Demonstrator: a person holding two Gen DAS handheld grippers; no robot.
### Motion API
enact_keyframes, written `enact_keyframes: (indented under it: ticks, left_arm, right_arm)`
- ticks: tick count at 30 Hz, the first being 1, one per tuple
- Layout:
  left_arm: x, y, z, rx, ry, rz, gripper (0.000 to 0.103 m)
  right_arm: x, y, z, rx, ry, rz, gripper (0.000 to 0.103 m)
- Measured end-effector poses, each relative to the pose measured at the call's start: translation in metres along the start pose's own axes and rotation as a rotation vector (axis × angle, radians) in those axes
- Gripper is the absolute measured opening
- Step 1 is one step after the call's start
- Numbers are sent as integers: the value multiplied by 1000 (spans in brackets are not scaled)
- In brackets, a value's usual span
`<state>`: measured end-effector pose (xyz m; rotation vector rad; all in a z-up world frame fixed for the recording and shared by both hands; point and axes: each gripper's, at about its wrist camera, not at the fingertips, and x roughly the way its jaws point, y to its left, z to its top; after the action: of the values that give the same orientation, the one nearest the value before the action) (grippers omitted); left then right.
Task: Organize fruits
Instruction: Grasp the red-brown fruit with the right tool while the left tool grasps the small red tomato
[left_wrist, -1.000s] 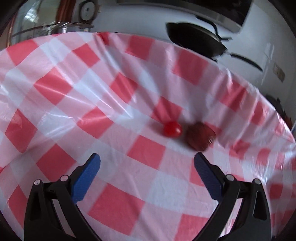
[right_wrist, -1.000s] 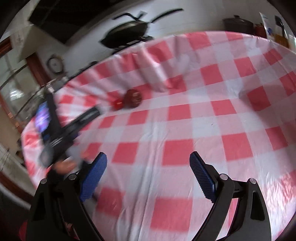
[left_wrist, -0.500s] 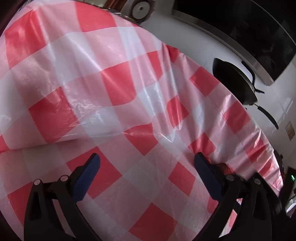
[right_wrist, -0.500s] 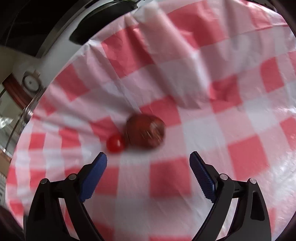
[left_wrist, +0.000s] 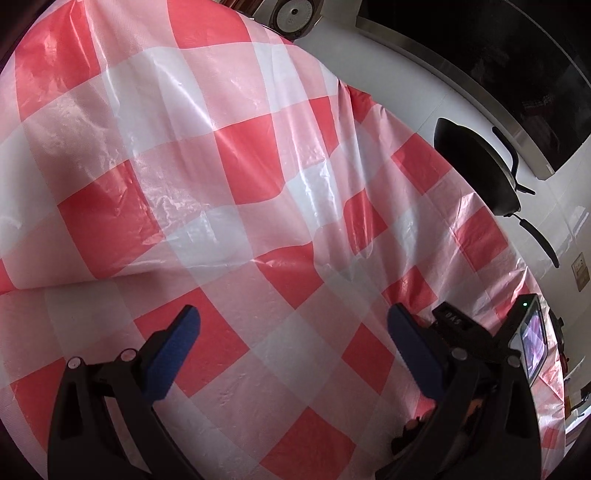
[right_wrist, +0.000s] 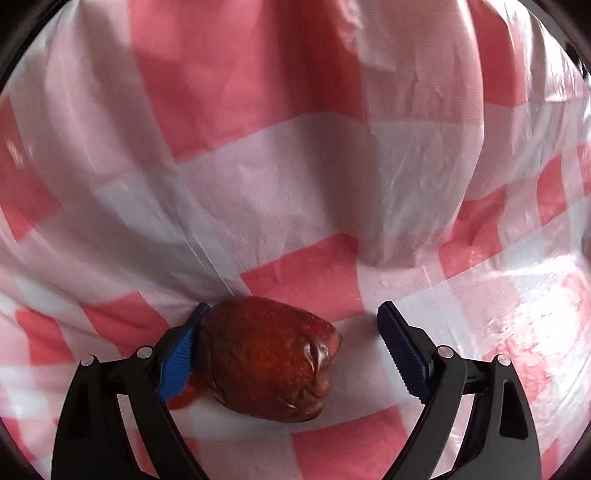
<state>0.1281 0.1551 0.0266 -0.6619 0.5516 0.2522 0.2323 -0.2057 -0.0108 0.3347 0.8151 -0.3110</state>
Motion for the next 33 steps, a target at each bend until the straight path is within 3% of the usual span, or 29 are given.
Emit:
enact_keyframes:
  ticks: [6, 9, 11, 13, 18, 23, 29, 33]
  left_arm:
    - [1, 2, 0, -9, 9, -1, 101]
    - [1, 0, -1, 0, 11, -3, 101]
    - [2, -1, -2, 12, 19, -4, 101]
    - [4, -4, -2, 28, 30, -9, 101]
    - [8, -12, -4, 79, 51, -17, 101]
    - [11, -30, -13, 180, 70, -29, 101]
    - [9, -43, -22, 266, 77, -42, 101]
    - [8, -54, -31, 318, 106, -80, 101]
  right_arm:
    - [-8, -2, -13, -107, 23, -17, 85]
    - [-8, 4, -15, -147, 17, -39, 78]
    - [-7, 13, -15, -195, 9, -19, 63]
    - [-9, 12, -15, -216, 13, 15, 62]
    - [-39, -46, -28, -128, 19, 192, 61]
    - [-74, -126, -42, -25, -86, 292, 61]
    - [-72, -195, -37, 183, -167, 295, 61]
    - [-57, -203, -34, 288, -167, 317, 61]
